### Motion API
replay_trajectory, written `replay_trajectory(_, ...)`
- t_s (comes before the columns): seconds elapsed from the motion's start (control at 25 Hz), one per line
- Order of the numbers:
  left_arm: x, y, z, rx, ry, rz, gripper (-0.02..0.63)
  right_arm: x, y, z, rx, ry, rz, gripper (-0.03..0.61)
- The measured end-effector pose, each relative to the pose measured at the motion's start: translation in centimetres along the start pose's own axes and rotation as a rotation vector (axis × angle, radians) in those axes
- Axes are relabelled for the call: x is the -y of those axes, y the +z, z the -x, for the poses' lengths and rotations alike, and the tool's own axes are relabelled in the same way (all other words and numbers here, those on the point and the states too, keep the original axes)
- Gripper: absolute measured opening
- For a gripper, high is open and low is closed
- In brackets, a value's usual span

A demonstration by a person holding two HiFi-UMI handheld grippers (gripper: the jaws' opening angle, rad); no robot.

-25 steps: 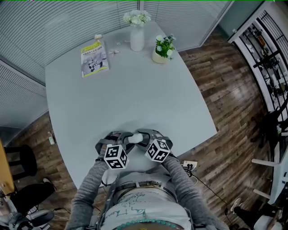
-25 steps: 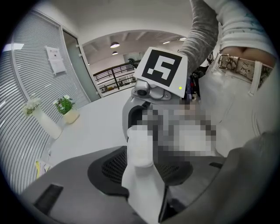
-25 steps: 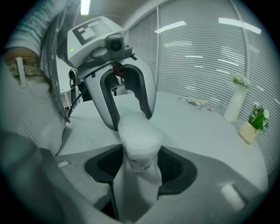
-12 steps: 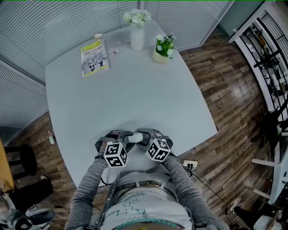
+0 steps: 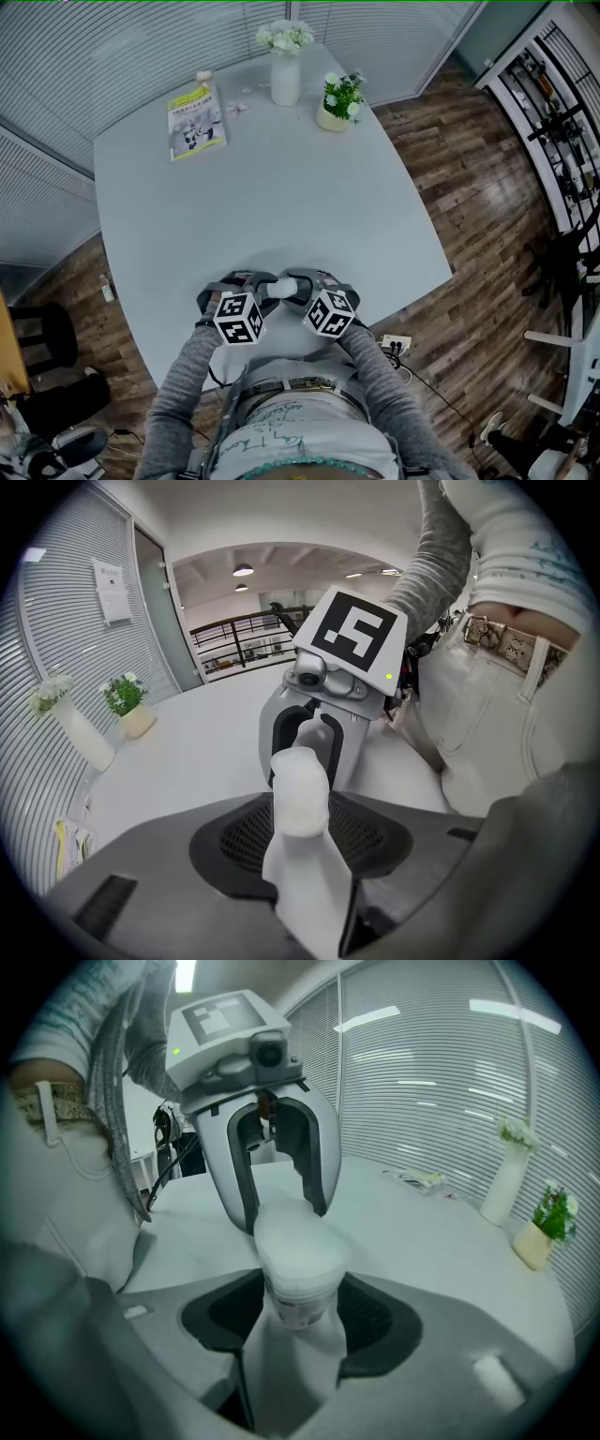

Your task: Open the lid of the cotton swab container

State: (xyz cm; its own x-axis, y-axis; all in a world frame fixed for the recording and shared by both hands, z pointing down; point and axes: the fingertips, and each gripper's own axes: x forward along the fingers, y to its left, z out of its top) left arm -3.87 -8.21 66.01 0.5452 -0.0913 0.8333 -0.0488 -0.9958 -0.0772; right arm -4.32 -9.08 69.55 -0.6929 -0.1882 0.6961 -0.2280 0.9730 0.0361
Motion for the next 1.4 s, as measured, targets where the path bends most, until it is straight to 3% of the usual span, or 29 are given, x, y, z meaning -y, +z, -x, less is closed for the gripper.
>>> replay_trajectory(1.0,-0.1,0.2,0.4,0.043,-0.167,0.095,0.173,0.1,0.0,0.0,-0.003,0.005,0.01,0.245)
replay_trajectory(1.08,0.0,0.2,0.5,0.052,-0.185,0.124,0.173,0.0,0.0,0.0,-0.004,0.008,0.015,0.245)
replay_trajectory(1.2,-0.1,0.8,1.0,0.091,-0.25,0.264,0.172,-0.1,-0.1,-0.1,-0.011,0.019,0.037,0.245)
replay_trajectory(1.4,-0.3,0.2,0.9,0.117,-0.216,0.244,0.175,-0.2,0.0,-0.2,-0.011,0.019,0.034,0.245)
